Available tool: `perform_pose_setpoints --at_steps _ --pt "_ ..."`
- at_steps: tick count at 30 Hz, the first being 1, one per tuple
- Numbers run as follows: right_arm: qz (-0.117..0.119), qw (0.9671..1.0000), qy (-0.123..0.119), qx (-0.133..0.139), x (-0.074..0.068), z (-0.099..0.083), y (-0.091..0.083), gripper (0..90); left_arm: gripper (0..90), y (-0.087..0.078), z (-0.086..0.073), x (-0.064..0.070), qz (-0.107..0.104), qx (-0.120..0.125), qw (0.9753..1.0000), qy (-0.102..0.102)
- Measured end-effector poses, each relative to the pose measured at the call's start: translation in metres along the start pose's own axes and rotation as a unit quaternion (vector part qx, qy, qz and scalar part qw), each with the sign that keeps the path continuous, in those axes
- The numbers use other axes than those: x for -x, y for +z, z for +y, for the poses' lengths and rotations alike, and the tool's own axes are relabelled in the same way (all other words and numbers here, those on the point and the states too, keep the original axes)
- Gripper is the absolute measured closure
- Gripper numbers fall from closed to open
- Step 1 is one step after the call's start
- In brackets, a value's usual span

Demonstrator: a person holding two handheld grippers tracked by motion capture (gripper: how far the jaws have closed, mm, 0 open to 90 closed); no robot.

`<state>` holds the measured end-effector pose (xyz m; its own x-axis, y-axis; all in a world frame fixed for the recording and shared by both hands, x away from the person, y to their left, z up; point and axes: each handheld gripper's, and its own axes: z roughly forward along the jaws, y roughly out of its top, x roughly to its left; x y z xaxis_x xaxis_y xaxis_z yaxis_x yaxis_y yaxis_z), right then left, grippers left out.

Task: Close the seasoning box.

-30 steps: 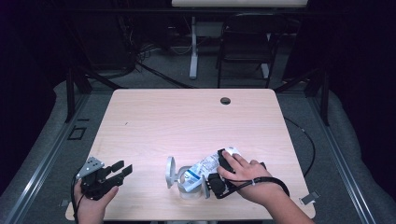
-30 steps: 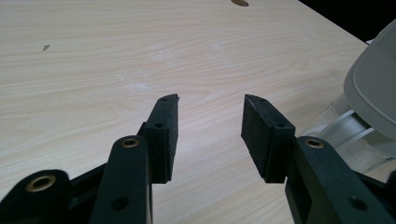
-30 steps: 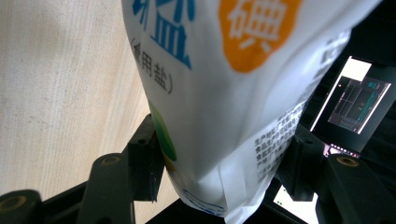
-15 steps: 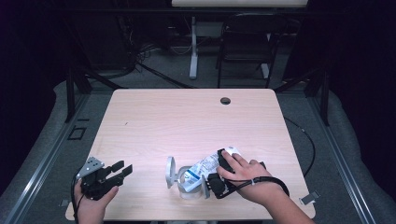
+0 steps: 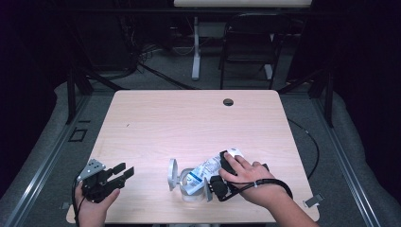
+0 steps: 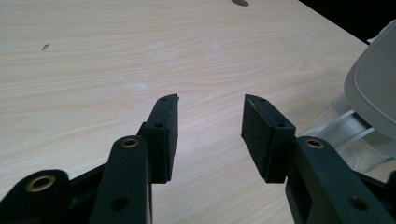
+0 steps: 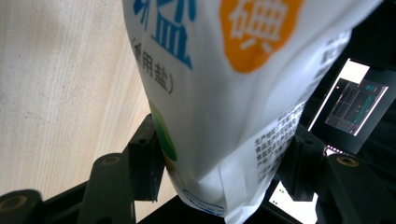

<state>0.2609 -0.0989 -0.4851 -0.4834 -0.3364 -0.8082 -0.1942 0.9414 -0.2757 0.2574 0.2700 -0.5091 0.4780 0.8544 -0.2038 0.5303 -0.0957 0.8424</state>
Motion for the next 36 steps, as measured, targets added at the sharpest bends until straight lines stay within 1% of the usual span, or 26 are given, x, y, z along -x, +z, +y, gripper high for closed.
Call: perform_pose_setpoints --at_steps 2,3,15,18,26,28,33,36 --pt "0.0 1.0 0.001 0.002 -0.0001 0.0 0.0003 42.1 56.8 0.0004 -0.0004 -0.0004 0.0 0.002 1.0 -0.002" --pt "0.001 1.0 0.004 0.007 -0.0006 -0.0003 0.0011 42.1 56.8 0.0001 -0.0003 -0.0007 0.0 -0.002 1.0 -0.001" --pt "-0.001 1.0 -0.001 0.002 -0.0004 0.0005 0.0006 42.2 56.8 0.0003 -0.0003 -0.0004 0.001 0.002 1.0 -0.002" --pt "0.001 1.0 0.0 0.005 -0.0005 0.0006 0.0012 42.2 56.8 0.0002 -0.0002 -0.0005 0.001 0.002 1.0 -0.002" --pt "-0.002 1.0 -0.006 0.002 0.0001 0.0014 0.0007 42.3 56.8 -0.0003 0.0 -0.0004 0.0 0.001 1.0 -0.002" --pt "-0.002 0.9999 -0.01 -0.003 0.001 0.0018 -0.0004 42.3 56.8 -0.0003 0.0001 -0.0005 0.0 0.001 1.0 -0.002" --pt "0.0 1.0 -0.003 0.006 0.0 0.0011 0.0013 42.3 56.8 0.0001 -0.0001 -0.0002 0.001 0.003 1.0 -0.002" --pt "0.0 1.0 -0.006 0.004 0.0004 0.0014 0.0009 42.3 56.8 -0.0004 0.0001 -0.0006 -0.001 0.001 1.0 -0.002"
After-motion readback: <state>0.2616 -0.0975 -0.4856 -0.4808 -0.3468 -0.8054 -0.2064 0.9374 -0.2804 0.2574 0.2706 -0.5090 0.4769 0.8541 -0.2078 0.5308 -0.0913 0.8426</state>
